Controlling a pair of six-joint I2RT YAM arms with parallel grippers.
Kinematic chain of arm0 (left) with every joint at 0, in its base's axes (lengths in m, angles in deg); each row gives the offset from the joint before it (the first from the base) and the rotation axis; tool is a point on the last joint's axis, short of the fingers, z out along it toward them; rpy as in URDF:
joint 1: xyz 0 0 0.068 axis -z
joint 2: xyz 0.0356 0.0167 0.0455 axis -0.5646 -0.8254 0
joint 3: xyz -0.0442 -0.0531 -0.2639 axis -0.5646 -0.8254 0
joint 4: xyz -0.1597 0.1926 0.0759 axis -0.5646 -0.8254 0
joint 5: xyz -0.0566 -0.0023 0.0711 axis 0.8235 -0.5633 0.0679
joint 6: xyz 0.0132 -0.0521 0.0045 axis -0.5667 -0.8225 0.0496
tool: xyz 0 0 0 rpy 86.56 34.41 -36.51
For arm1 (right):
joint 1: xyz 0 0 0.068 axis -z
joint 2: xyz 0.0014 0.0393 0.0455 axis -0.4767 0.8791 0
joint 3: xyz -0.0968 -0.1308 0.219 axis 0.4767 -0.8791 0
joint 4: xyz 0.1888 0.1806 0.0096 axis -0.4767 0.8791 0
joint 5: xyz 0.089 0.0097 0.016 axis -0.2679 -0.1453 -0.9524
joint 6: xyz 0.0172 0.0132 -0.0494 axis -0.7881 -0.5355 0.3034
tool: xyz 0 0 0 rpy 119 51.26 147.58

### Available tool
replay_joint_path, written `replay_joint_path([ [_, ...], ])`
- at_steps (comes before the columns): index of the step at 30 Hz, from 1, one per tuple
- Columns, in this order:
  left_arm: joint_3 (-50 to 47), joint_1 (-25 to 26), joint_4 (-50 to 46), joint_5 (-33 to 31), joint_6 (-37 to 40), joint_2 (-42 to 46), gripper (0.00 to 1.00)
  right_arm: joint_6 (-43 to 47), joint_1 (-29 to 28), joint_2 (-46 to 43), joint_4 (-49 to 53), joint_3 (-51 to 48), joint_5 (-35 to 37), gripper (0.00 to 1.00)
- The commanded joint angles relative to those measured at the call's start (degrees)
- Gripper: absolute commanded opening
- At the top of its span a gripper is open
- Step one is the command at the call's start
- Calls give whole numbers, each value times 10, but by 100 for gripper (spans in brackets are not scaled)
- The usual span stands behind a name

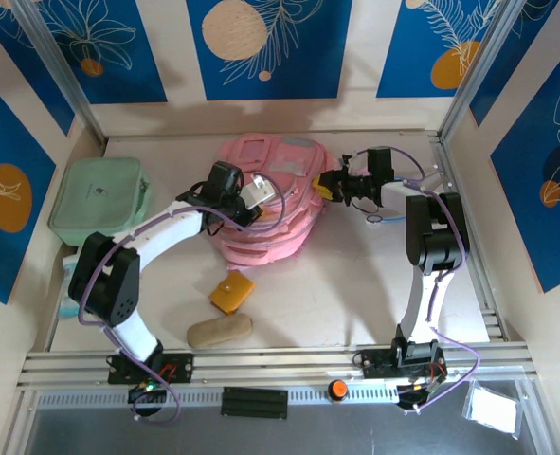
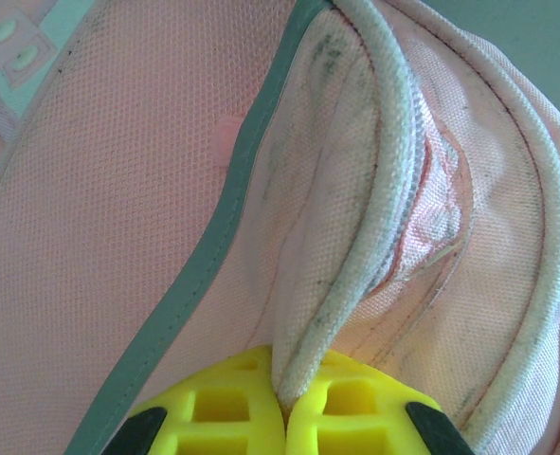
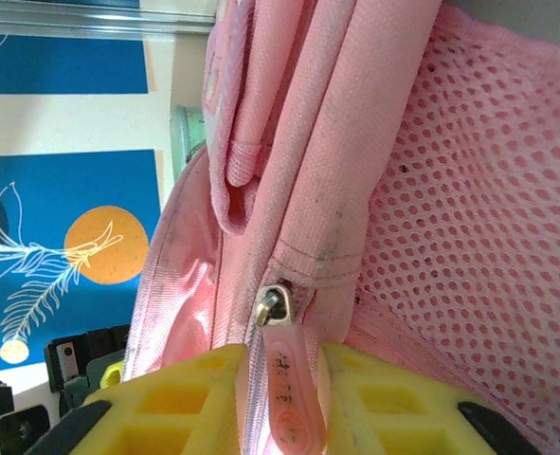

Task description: Pack the student bag

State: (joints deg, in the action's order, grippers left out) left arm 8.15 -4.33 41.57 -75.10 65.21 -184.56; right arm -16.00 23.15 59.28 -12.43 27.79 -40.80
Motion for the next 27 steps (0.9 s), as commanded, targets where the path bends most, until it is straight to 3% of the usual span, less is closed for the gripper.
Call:
replay_joint_path([
  [1, 22, 1, 9, 30, -12, 0, 2, 27, -2, -7, 43, 17, -4, 23],
  [18, 23, 1, -1, 24, -5, 0, 2, 129, -5, -24, 143, 50, 44, 0],
  [27, 55, 1, -24, 0, -42, -22, 0, 220, -26, -95, 187, 4, 114, 0],
])
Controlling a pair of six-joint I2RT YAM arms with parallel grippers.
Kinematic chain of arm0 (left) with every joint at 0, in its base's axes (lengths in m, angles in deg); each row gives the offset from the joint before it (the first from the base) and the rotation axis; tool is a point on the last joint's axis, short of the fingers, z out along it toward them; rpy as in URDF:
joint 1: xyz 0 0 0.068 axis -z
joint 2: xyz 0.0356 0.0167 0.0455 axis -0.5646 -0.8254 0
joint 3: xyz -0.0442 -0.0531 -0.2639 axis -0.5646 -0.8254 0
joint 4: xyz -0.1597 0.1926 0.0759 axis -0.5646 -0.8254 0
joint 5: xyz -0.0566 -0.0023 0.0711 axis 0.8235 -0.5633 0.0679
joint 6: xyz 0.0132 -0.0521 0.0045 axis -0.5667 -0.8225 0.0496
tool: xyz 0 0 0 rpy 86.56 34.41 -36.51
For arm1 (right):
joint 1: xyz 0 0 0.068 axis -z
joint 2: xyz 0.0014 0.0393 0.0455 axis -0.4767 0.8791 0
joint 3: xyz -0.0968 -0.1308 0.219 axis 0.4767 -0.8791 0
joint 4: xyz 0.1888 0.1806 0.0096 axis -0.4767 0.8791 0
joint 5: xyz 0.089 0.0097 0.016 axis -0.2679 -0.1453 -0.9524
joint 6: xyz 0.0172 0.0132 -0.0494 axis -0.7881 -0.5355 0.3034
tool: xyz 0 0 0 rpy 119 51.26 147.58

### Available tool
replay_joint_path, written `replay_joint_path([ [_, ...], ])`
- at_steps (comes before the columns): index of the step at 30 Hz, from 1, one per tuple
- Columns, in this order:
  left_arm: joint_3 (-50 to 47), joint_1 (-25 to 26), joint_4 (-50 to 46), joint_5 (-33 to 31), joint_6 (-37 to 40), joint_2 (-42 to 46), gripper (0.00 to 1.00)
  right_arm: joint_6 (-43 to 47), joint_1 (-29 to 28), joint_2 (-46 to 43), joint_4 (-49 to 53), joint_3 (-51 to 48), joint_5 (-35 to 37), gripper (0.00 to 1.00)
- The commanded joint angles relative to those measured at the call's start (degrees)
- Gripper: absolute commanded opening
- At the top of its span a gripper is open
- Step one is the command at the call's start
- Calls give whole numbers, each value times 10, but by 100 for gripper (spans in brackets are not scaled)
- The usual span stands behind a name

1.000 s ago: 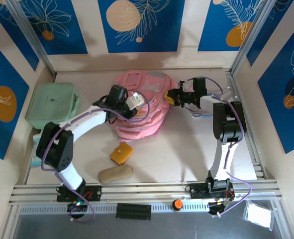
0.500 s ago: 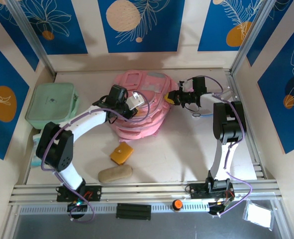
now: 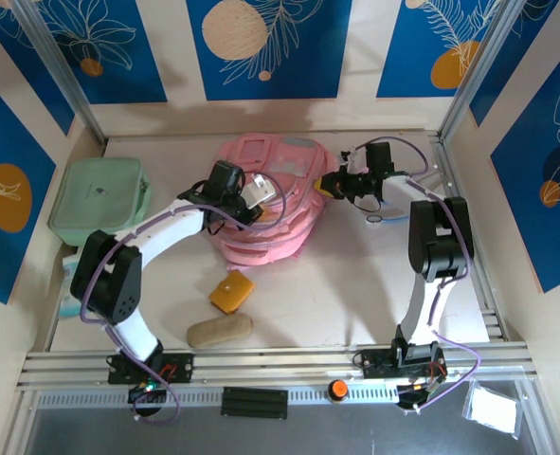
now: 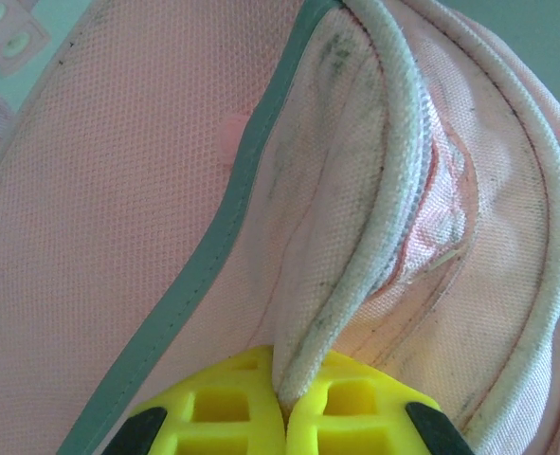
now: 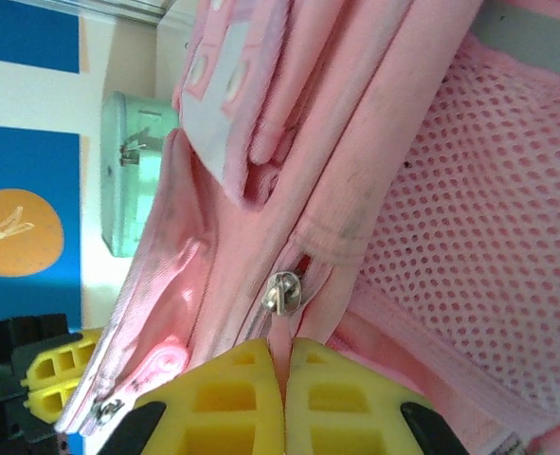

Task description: Pack the student bag

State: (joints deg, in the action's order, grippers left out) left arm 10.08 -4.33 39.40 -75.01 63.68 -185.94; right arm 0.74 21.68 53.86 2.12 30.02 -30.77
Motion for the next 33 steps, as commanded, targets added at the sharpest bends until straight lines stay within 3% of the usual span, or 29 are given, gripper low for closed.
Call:
replay_joint_path([
  [1, 41, 0, -7, -5, -29, -12, 0, 63, -15, -48, 47, -23, 21, 0],
  [10, 63, -3, 1, -10, -60, -9, 0, 197, -60, -104, 116, -51, 141, 0],
  [23, 64, -3, 22, -8, -104, -14, 0, 247, -135, -205, 101, -125, 172, 0],
  [33, 57, -2, 58, 65, -129, -13, 0, 221, -209, -207, 53, -141, 169, 0],
])
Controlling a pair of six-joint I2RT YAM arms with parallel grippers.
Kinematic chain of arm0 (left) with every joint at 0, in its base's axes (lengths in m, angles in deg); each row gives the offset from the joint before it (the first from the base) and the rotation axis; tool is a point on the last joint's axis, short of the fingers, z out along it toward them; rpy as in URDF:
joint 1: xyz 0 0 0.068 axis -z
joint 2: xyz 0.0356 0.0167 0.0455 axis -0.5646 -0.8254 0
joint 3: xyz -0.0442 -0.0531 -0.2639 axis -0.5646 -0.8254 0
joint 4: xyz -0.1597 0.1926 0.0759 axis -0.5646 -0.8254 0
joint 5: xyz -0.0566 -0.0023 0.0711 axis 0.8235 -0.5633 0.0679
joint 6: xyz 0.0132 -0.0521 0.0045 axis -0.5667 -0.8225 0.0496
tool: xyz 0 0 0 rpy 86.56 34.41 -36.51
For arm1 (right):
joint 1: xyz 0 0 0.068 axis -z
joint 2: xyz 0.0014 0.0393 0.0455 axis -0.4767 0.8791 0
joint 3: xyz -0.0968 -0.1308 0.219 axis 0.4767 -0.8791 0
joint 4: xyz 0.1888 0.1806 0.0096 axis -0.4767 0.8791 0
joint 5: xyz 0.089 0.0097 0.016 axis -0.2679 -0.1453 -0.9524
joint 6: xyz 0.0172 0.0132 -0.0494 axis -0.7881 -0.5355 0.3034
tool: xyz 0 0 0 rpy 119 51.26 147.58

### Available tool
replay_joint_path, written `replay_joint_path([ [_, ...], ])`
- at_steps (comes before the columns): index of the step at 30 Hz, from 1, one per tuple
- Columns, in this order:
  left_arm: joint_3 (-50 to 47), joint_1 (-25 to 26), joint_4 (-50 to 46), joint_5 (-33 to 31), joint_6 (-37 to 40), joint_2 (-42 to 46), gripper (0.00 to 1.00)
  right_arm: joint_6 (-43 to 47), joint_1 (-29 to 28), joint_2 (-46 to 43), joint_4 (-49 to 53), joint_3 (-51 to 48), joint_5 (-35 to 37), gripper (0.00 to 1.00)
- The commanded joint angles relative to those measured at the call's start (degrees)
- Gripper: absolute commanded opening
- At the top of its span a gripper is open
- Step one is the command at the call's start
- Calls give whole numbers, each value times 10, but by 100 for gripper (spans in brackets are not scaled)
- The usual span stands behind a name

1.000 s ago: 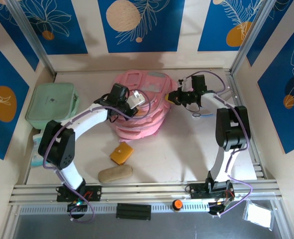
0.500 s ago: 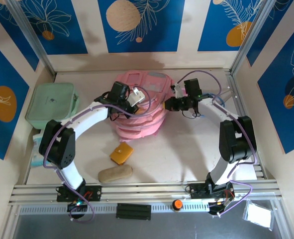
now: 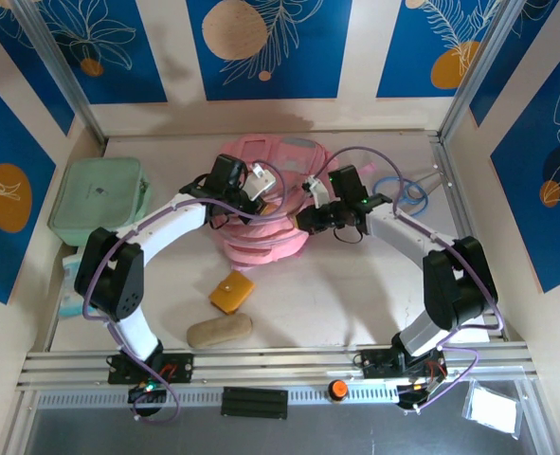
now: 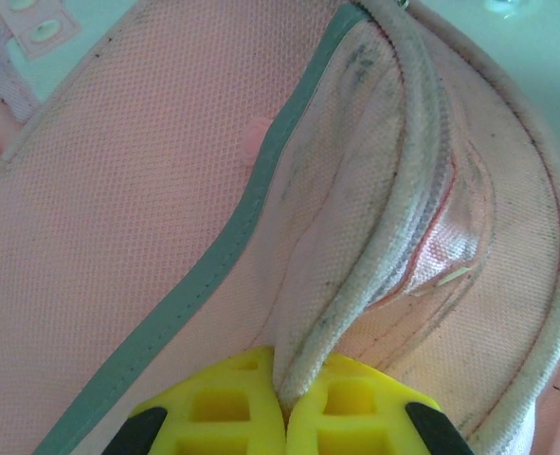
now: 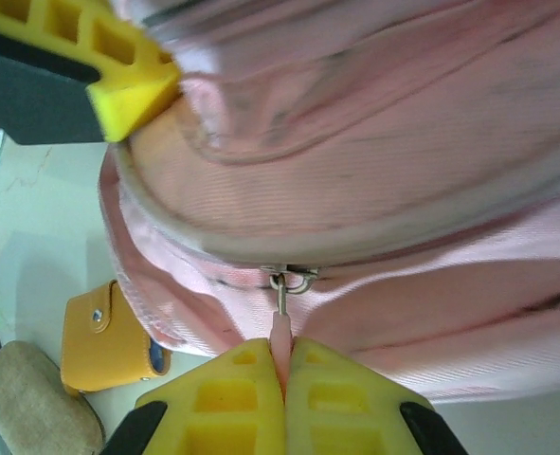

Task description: Pack the student bag

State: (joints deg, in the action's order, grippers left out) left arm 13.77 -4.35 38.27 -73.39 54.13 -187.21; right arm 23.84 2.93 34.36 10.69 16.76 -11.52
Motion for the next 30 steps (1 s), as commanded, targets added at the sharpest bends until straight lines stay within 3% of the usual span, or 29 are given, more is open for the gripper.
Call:
replay_joint_path([
  [1, 20, -2, 73, 53, -38, -2, 0, -19, -30, -8, -49, -10, -26, 0],
  [7, 23, -3, 83, 60, -55, -12, 0, -80, -76, 16, -139, -30, -13, 0],
  [12, 17, -3, 89, 58, -53, -8, 0, -137, -64, -28, -185, -78, 31, 0],
  [15, 10, -4, 93, 51, -49, -3, 0, -189, -21, -81, -194, -109, 11, 21],
  [22, -7, -4, 108, 48, -49, 14, 2, -311, 71, -144, -159, -128, -44, 49],
  [25, -11, -3, 113, 59, -56, 20, 3, -387, 97, -129, -150, -120, -57, 56],
  [30, -13, -3, 111, 65, -62, 25, 5, -477, 94, -81, -158, -81, -86, 61],
])
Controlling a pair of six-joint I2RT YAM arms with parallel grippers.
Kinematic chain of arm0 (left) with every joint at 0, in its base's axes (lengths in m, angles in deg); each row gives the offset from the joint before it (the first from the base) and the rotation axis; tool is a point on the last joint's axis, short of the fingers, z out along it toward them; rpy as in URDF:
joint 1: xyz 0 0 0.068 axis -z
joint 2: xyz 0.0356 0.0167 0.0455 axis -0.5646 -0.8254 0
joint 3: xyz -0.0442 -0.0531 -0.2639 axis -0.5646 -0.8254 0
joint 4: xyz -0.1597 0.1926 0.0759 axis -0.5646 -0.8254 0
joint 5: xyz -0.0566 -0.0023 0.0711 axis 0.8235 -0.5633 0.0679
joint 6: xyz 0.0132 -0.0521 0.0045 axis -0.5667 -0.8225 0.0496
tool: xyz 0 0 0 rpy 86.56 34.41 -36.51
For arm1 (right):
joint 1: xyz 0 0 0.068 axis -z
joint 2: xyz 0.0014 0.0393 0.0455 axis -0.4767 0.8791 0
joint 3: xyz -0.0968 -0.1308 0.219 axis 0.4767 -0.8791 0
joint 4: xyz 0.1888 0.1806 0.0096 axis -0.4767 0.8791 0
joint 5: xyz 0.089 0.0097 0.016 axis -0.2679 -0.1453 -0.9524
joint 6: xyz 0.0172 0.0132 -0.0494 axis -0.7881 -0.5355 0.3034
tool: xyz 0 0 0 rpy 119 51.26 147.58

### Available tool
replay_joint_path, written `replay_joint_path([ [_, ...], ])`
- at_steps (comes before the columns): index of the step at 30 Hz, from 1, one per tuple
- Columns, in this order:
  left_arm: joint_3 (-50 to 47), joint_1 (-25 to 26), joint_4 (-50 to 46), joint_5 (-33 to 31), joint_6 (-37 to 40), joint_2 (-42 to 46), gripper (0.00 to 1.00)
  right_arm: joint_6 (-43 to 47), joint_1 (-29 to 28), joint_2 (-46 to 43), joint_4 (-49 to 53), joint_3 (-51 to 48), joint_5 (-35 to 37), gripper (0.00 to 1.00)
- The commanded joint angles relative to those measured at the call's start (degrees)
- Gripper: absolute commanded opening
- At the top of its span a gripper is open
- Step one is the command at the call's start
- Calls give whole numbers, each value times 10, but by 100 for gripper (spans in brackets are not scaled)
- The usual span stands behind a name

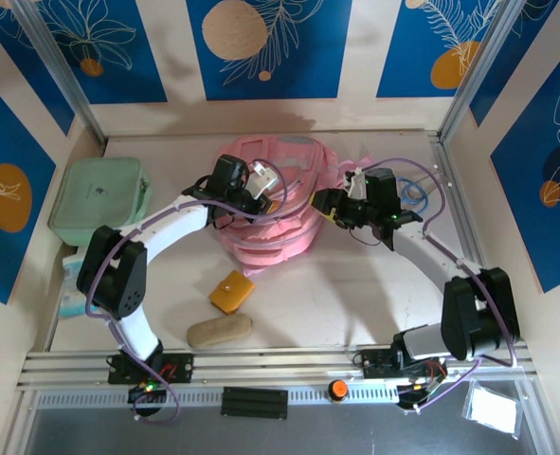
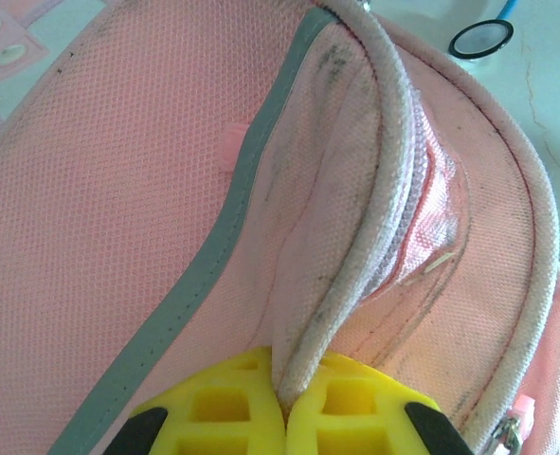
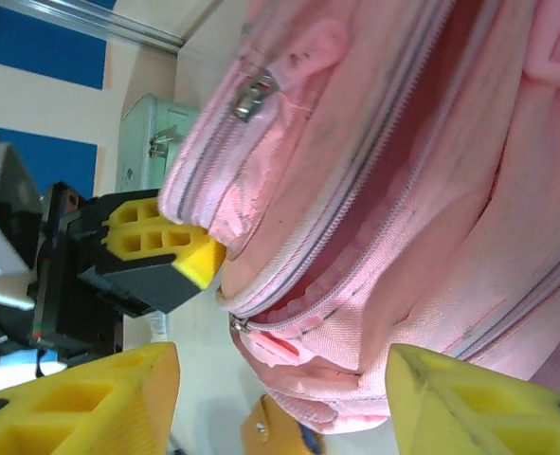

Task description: Pack the student bag

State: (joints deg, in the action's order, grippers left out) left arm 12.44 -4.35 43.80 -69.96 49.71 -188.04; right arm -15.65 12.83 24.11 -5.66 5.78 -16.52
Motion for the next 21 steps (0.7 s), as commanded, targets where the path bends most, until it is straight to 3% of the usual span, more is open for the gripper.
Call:
replay_joint_path([
  [1, 0, -3, 54, 31, -17, 34, 5, -96, -8, 34, 2, 38, -37, 61],
  [10, -4, -3, 48, 37, -16, 36, 7, -177, -36, 137, 36, 139, -14, 67],
  [14, -6, -3, 42, 34, -15, 40, 12, -180, -55, 174, 70, 196, 8, 69],
  [17, -14, -3, 42, 11, -30, 49, 28, -176, -65, 199, 92, 228, 15, 69],
  [21, -40, -3, 42, -86, -96, 79, 60, -171, -70, 221, 125, 252, 19, 64],
])
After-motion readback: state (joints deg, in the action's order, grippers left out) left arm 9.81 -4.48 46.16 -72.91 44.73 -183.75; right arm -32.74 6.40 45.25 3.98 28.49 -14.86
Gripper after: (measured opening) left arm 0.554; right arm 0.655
